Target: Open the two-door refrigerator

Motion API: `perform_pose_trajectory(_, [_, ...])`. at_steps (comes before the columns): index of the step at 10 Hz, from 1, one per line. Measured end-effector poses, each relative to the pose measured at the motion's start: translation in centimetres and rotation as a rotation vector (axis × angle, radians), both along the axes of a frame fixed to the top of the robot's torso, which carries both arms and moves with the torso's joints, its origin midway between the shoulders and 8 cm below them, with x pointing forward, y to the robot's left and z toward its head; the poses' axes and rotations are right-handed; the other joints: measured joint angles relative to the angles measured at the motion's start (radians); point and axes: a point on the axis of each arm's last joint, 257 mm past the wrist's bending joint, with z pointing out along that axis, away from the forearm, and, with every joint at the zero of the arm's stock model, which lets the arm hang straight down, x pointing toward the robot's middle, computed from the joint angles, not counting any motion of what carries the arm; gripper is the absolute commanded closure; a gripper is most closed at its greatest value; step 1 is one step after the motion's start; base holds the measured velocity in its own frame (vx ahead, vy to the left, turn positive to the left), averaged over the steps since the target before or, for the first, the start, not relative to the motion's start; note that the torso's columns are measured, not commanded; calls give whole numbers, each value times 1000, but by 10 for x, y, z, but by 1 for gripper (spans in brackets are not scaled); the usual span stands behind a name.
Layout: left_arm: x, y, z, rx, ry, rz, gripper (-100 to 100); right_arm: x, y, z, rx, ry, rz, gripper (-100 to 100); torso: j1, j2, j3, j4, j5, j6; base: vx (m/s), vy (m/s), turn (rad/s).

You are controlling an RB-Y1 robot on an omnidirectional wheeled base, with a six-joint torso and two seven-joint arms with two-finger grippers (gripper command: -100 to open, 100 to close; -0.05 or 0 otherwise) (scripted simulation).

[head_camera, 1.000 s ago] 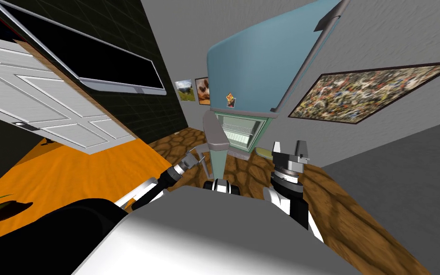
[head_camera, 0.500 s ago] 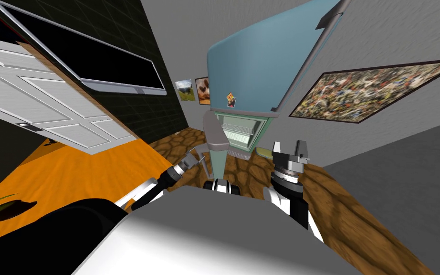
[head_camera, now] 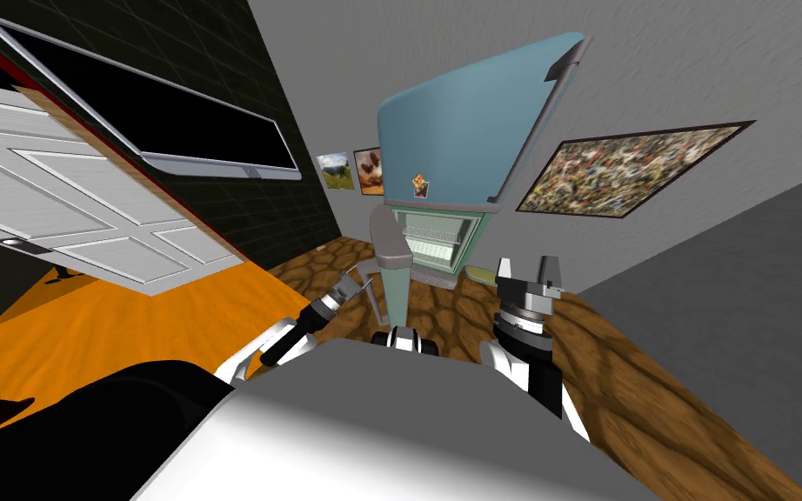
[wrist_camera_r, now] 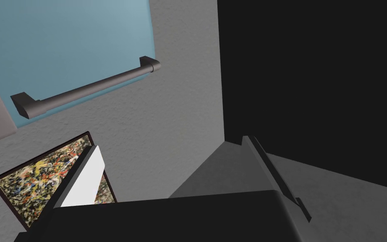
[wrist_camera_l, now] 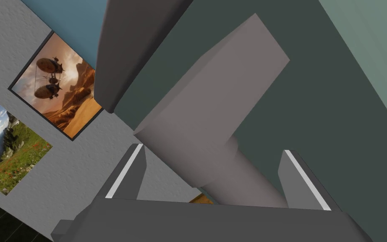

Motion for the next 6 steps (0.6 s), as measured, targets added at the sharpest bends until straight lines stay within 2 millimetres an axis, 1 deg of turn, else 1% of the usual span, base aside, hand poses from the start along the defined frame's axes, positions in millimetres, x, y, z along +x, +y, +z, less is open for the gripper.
perform_pose_trajectory(1, [8, 6, -1, 22, -16, 10, 100, 0, 0, 0, 0, 0, 0, 0, -13, -5, -4, -3, -3, 2, 5, 4, 42])
perform_pose_trajectory(2, [16, 7, -4, 35, -24, 15, 100, 0, 0, 0, 1, 0, 0, 0, -19, -11, -7, -6, -5, 6, -130, 164, -315])
perform_pose_trajectory(3, [23, 12, -7, 13, -24, 37, 100, 0, 0, 0, 0, -1, 0, 0, -5, -10, -9, -4, -3, 9, -211, 263, -225])
perform_pose_trajectory(4, [31, 17, -7, -6, -32, 59, 100, 0, 0, 0, 0, 0, 0, 0, 4, -5, -6, -2, 1, 4, -91, 184, 6])
perform_pose_trajectory(5, [39, 21, -8, 0, -45, 71, 100, 0, 0, 0, 0, 0, 0, 0, 0, -7, -5, -3, 1, 2, 6, 92, 65])
perform_pose_trajectory(6, [48, 24, -11, 16, -56, 79, -100, 0, 0, 0, 0, 0, 0, 0, -8, -13, -9, -6, -2, 5, 28, 36, 93])
